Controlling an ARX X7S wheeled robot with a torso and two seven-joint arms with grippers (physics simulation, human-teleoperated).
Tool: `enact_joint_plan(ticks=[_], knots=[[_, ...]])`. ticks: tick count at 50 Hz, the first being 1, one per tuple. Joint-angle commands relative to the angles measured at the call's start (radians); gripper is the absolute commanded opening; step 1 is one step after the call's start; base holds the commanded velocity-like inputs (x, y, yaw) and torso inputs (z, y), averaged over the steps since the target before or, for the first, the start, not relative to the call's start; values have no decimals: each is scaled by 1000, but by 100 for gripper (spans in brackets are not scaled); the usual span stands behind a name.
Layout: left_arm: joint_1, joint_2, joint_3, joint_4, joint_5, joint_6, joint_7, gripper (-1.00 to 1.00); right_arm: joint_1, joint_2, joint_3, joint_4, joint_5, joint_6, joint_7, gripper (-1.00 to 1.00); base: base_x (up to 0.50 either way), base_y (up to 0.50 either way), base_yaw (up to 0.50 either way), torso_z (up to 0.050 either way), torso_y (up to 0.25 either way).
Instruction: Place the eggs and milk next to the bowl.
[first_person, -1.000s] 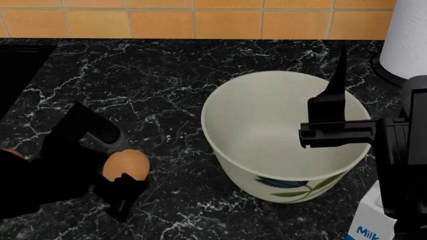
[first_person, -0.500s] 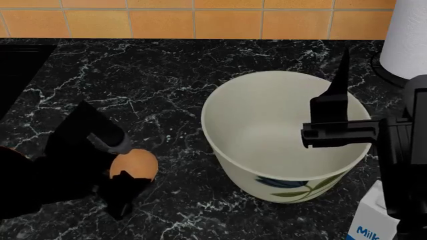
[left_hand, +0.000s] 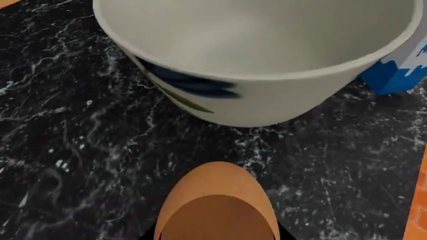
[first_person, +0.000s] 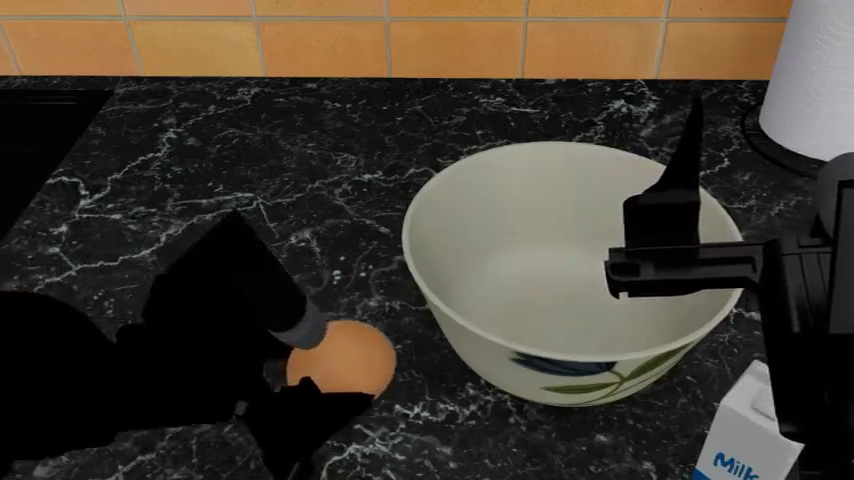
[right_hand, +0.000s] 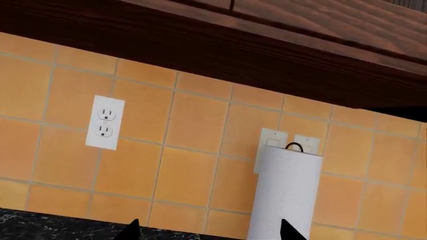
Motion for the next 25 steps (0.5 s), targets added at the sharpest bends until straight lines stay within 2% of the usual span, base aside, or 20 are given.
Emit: enact_joint_plan(ticks=[1, 25], knots=[[-5, 44, 19, 35, -33, -24, -20, -100, -1, 2, 7, -8, 8, 6, 4, 100, 0, 0, 0, 0, 0], [-1, 116, 105, -33, 11, 21, 5, -100, -18, 7, 19, -4, 15, -9, 6, 100, 0, 0, 0, 0, 0]])
